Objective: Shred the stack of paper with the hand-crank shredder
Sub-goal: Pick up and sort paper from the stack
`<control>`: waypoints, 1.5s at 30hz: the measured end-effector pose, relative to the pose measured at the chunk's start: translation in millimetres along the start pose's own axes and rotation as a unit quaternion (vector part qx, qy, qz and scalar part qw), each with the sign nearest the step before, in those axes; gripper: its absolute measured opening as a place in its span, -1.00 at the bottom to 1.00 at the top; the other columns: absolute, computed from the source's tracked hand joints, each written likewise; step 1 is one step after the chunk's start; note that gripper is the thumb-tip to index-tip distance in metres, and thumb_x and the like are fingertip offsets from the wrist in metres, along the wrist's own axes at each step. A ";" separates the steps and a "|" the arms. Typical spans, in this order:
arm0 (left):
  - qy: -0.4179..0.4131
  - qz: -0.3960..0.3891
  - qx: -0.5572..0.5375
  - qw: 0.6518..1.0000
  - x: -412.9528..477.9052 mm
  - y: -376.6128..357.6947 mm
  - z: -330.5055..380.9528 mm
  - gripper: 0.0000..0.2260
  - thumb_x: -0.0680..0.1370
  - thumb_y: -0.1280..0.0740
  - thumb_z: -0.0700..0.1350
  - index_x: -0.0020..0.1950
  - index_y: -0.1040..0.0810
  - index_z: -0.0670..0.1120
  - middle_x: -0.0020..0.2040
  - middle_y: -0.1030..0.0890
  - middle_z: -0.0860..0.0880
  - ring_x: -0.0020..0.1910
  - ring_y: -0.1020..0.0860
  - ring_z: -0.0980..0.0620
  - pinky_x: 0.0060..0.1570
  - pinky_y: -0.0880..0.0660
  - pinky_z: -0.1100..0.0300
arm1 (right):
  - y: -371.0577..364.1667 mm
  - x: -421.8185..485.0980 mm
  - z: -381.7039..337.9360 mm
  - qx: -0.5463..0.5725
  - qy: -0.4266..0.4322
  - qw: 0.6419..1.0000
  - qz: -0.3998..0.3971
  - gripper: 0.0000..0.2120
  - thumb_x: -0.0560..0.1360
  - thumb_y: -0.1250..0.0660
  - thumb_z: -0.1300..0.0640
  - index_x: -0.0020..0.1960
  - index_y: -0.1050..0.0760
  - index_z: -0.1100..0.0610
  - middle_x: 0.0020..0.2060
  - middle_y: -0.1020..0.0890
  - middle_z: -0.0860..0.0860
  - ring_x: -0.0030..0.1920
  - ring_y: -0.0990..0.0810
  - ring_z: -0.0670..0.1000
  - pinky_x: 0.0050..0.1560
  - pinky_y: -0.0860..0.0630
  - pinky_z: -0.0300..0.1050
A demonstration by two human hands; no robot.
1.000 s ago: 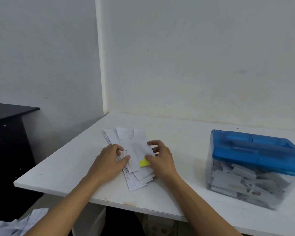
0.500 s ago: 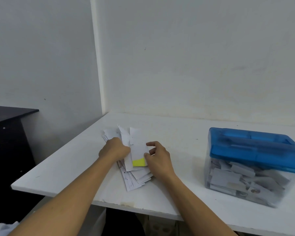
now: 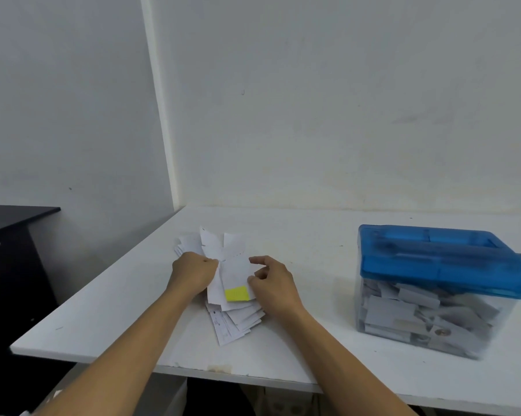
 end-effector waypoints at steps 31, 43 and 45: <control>0.070 -0.298 -0.362 0.881 -64.5 -16.3 44.8 -0.75 0.68 -0.21 -0.23 0.31 -0.56 -0.21 0.13 -0.69 -0.25 0.08 -0.70 -0.21 -0.07 -0.67 -0.09 | 20.6 13.3 -27.6 0.243 -0.073 0.966 0.040 -0.72 0.60 -0.32 -0.04 0.19 -0.48 0.14 -0.04 -0.62 0.06 -0.39 -0.55 -0.04 -0.30 -0.49 -0.15; 0.072 -0.381 -0.415 0.823 -77.5 -14.2 44.7 -0.58 0.69 -0.16 0.07 0.39 -0.55 -0.17 0.30 -0.60 -0.31 0.24 -0.62 -0.29 0.15 -0.60 -0.12 | 25.0 19.1 -41.0 0.320 -0.083 0.944 0.019 -0.88 0.35 -0.32 0.05 -0.17 -0.53 0.08 -0.11 -0.61 0.02 -0.09 -0.54 0.06 -0.25 -0.36 -0.16; 0.079 -0.362 -0.434 0.821 -75.7 -15.5 42.4 -0.54 0.71 -0.11 0.13 0.37 -0.56 -0.16 0.26 -0.62 -0.29 0.19 -0.65 -0.27 0.04 -0.64 -0.12 | 24.1 18.5 -37.1 0.358 -0.096 0.929 0.021 -0.80 0.29 -0.32 0.04 -0.15 -0.60 0.10 -0.06 -0.63 0.02 -0.09 -0.54 0.05 -0.29 -0.32 -0.16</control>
Point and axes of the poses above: each hand's wrist, its own x-axis towards the middle knuckle, its own y-axis out of the back of the hand, z = x × y, the point moved 4 cm from there along x, towards the middle knuckle
